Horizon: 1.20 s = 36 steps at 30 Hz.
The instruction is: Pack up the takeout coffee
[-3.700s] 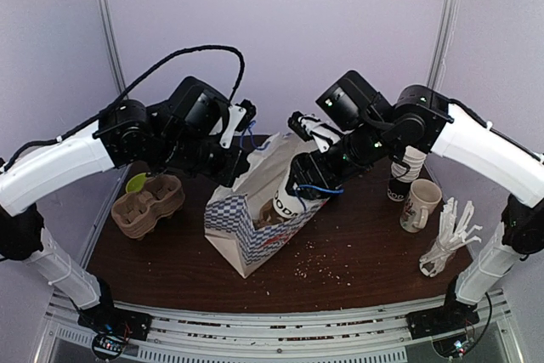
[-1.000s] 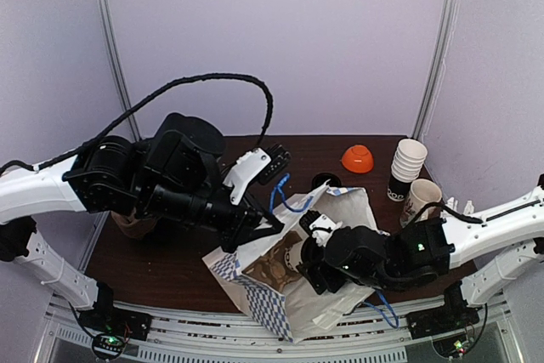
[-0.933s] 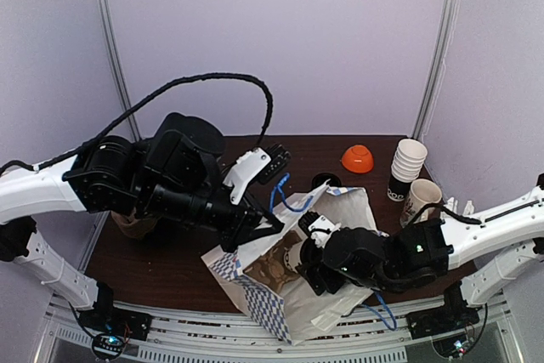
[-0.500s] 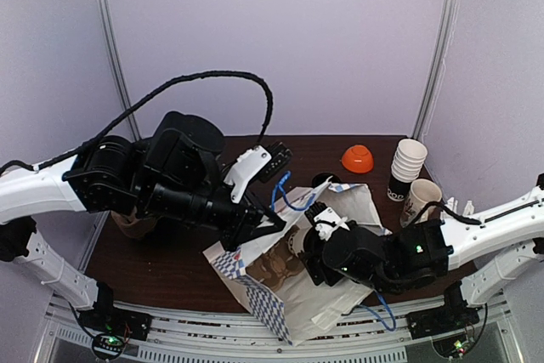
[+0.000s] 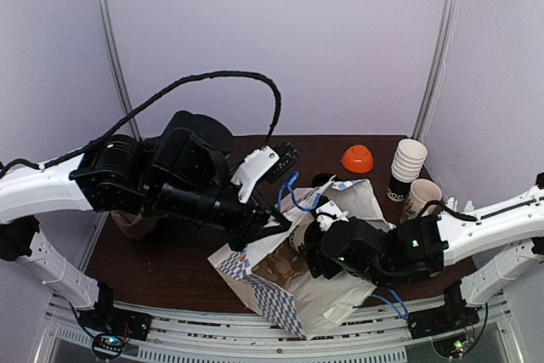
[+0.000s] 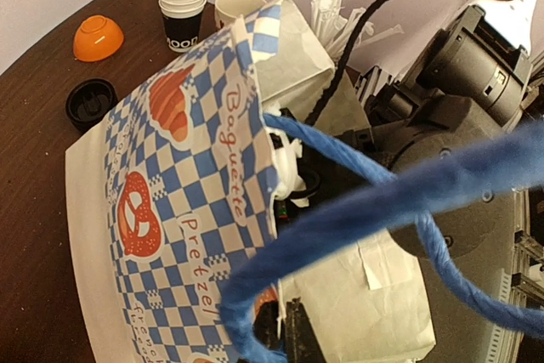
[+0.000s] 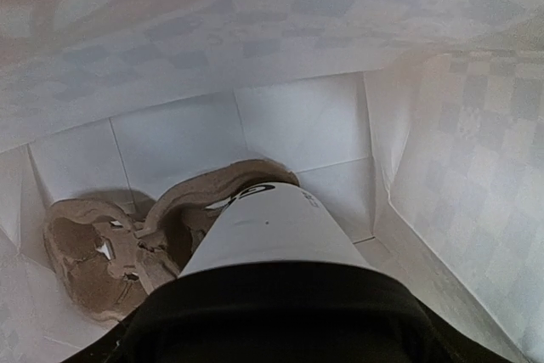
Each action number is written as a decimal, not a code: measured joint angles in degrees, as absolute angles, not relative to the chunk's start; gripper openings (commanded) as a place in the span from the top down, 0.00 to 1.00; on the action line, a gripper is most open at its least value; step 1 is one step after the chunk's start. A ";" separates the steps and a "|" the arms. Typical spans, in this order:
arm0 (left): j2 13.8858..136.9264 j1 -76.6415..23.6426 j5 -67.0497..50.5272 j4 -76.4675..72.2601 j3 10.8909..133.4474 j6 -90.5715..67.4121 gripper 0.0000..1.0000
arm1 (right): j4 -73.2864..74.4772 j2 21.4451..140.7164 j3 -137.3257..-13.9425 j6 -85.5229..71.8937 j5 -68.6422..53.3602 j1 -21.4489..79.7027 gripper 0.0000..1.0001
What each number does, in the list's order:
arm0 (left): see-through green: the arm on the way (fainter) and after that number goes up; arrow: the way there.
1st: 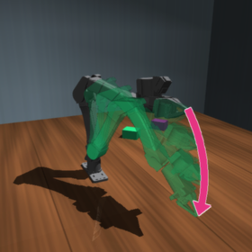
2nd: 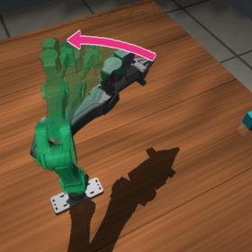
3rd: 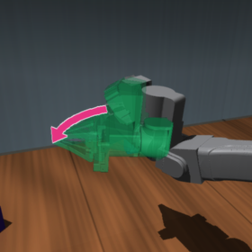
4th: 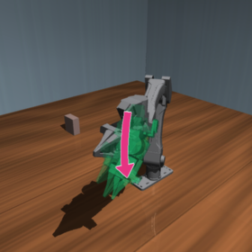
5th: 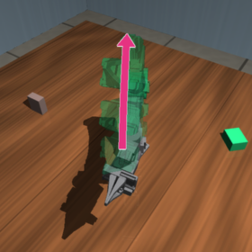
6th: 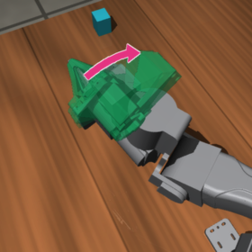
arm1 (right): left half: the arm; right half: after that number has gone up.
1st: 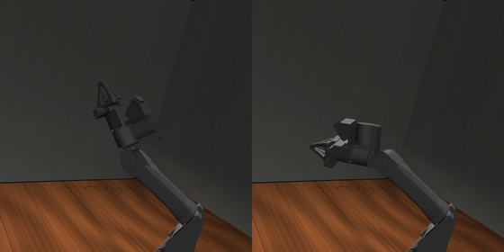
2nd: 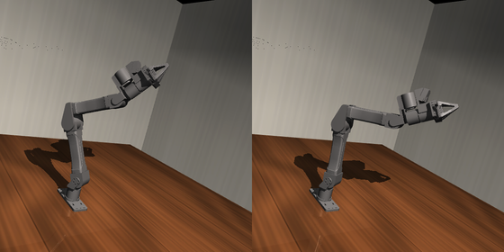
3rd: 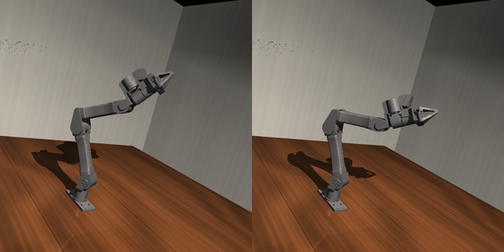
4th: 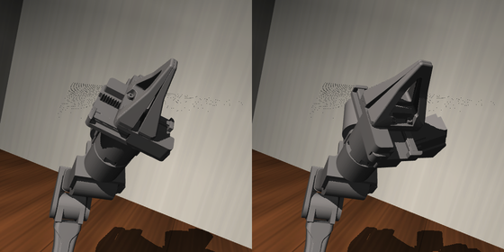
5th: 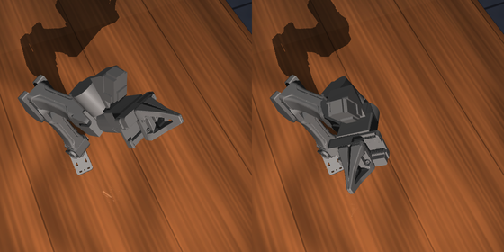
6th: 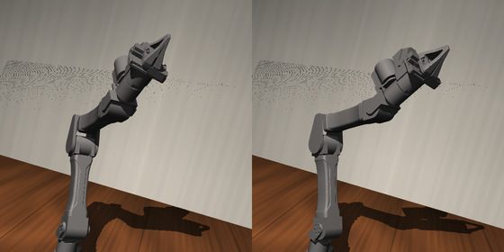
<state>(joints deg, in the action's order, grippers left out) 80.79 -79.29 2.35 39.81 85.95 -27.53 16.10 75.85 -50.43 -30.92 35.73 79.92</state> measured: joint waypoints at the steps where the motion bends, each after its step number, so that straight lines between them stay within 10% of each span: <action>1: 80.84 -79.29 2.33 39.83 85.95 -27.53 1.00 | 16.03 76.27 -50.43 -30.94 35.29 79.64 0.22; 36: 71.00 -77.84 9.06 28.69 72.75 -34.30 1.00 | 13.21 85.25 -59.33 -30.26 13.61 69.45 0.23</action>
